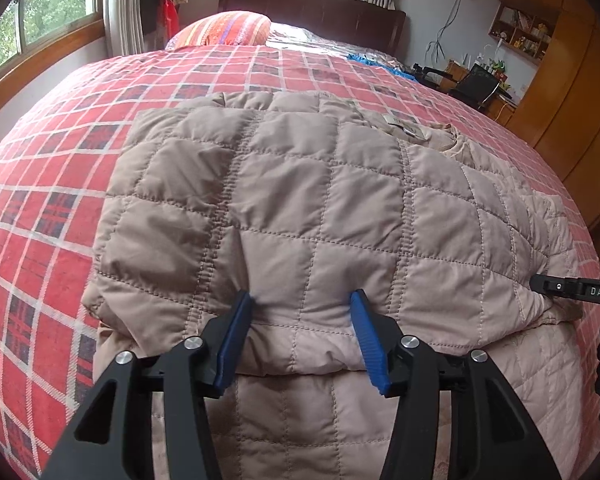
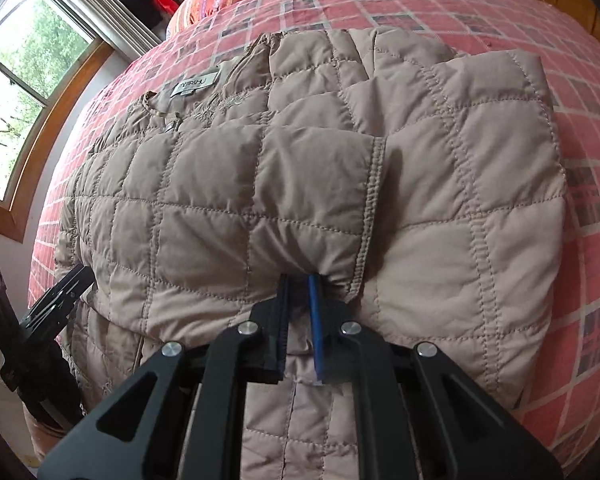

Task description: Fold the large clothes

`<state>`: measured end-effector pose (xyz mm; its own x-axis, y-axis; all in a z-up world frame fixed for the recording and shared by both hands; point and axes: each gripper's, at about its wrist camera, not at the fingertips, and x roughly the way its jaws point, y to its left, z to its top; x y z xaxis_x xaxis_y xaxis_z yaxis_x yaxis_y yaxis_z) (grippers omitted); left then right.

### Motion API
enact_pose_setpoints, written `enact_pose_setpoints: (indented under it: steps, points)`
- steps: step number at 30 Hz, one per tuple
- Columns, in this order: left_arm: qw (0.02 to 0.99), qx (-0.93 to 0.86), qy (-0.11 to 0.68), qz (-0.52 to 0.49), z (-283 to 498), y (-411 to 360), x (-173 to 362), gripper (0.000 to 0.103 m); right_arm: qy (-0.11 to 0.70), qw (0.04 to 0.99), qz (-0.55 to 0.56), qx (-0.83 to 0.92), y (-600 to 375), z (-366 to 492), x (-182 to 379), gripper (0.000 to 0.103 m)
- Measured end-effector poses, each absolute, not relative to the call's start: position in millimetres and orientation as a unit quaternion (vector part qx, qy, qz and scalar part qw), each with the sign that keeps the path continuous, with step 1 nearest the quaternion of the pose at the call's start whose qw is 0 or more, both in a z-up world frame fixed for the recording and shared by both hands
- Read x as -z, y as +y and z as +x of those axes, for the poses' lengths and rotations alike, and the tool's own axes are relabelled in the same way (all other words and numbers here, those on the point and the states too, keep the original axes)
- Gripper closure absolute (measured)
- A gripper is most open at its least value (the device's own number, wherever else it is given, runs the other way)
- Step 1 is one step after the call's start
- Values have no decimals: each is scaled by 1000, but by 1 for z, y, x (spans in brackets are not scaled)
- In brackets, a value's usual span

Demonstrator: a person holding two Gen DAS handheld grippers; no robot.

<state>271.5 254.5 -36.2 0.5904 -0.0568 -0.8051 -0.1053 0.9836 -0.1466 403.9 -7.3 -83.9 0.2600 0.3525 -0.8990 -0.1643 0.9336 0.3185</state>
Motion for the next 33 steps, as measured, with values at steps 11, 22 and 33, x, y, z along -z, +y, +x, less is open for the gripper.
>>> enact_pose_setpoints:
  steps: [11,22,33]
  points:
    - [898,-16,433,-75,156,284,-11,33,517,825,53,-224,-57,276,22,59]
    - [893,-76,435,-86,12,326,3,26,515,832,68,-196,-125,153,41,49]
    - [889,-95,440,-80,-41,327,13,24,511,836,107,-171,-160,95,58,44]
